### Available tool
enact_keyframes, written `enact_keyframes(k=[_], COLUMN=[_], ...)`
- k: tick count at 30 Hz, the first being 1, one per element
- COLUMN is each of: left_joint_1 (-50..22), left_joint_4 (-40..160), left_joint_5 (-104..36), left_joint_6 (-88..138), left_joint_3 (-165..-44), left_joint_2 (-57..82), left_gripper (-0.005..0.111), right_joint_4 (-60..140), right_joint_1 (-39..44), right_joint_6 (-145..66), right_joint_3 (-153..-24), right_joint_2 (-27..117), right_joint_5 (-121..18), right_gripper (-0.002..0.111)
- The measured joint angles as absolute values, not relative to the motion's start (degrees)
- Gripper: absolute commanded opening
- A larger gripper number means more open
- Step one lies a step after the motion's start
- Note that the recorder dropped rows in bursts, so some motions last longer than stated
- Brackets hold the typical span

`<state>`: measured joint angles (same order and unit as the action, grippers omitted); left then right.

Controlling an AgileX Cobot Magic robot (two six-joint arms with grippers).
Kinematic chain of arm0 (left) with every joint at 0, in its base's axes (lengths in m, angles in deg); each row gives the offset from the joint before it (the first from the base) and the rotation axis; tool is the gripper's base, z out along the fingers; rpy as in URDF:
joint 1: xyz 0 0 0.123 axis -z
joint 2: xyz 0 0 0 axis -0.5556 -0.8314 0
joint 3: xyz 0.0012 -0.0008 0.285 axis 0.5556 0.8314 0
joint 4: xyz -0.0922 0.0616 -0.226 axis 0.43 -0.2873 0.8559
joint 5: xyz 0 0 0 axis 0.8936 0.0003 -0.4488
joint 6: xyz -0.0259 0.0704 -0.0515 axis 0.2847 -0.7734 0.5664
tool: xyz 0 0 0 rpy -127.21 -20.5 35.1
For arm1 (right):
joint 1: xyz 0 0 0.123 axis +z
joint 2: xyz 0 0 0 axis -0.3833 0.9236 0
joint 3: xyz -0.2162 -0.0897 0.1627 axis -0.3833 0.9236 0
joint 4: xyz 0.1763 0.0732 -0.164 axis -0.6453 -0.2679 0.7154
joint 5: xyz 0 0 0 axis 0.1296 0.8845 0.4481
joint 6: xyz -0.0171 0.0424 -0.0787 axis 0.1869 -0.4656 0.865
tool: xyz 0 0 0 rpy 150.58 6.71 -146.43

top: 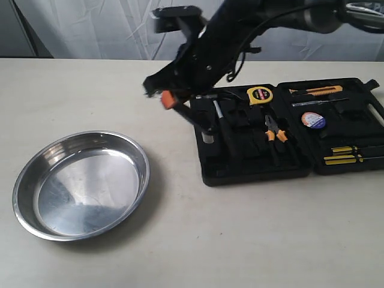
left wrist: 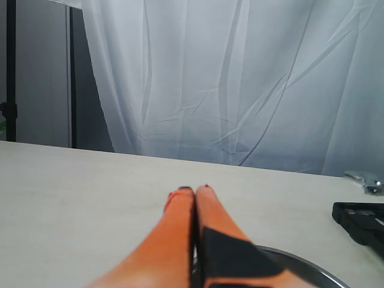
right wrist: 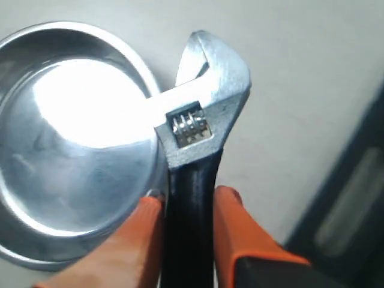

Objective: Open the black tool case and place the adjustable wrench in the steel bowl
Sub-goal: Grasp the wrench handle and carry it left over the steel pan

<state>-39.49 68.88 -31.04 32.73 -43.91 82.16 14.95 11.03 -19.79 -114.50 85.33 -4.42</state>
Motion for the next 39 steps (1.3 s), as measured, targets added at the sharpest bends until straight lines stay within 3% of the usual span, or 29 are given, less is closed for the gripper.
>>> enact_keyframes(k=[7, 19, 28, 39], left_joint_1=[-39.5, -39.5, -39.5, -39.5], left_joint_4=[68.7, 68.3, 68.2, 68.2], left_joint_5=[-31.0, -31.0, -31.0, -31.0], left_joint_6=[32.7, 32.7, 32.7, 32.7], left_joint_3=[-43.9, -43.9, -43.9, -43.9], left_joint_2=[82.2, 82.2, 82.2, 82.2], left_gripper=[0.0, 0.0, 0.0, 0.0], right_joint_4=[11.4, 5.2, 4.1, 3.9], right_joint_1=[20.3, 26.9, 27.7, 27.7], right_joint_6=[-14.9, -6.6, -6.2, -6.2], right_joint_3=[-114.5, -114.5, -114.9, -125.1], right_joint_2=[89.2, 96.8, 97.4, 106.2], right_joint_5=[-6.0, -12.0, -19.5, -14.8], right_gripper=[-0.001, -0.001, -0.001, -0.001])
